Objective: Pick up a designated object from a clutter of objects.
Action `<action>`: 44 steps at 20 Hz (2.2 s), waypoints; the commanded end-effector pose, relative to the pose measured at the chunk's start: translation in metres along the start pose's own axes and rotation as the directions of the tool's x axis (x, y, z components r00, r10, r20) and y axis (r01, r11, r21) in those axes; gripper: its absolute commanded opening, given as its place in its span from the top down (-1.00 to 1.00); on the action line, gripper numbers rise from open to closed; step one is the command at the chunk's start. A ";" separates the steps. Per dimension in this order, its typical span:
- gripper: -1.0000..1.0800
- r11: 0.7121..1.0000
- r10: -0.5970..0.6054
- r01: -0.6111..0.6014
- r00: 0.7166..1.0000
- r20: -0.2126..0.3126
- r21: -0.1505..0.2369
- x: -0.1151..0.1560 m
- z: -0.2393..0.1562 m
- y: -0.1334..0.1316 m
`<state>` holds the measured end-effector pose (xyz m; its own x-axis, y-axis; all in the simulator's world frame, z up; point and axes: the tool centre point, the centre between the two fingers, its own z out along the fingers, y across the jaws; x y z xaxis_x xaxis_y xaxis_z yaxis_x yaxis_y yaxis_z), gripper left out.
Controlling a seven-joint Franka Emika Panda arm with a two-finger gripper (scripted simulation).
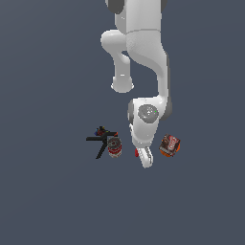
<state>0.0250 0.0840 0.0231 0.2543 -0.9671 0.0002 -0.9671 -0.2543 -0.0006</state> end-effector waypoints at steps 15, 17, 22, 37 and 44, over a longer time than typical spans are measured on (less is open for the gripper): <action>1.00 1.000 0.000 0.000 1.000 0.000 0.000 -0.013 -0.070 -0.001; 1.00 1.000 0.000 0.000 1.000 0.000 0.000 -0.016 -0.089 -0.002; 1.00 1.000 0.000 0.000 1.000 0.000 0.000 -0.026 -0.144 -0.003; 1.00 1.000 0.000 0.000 1.000 -0.001 0.000 -0.054 -0.303 -0.011; 1.00 1.000 -0.001 0.001 1.000 0.000 -0.001 -0.063 -0.350 -0.015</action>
<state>0.0234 0.1473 0.3640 0.2550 -0.9669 0.0005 -0.9669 -0.2550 -0.0011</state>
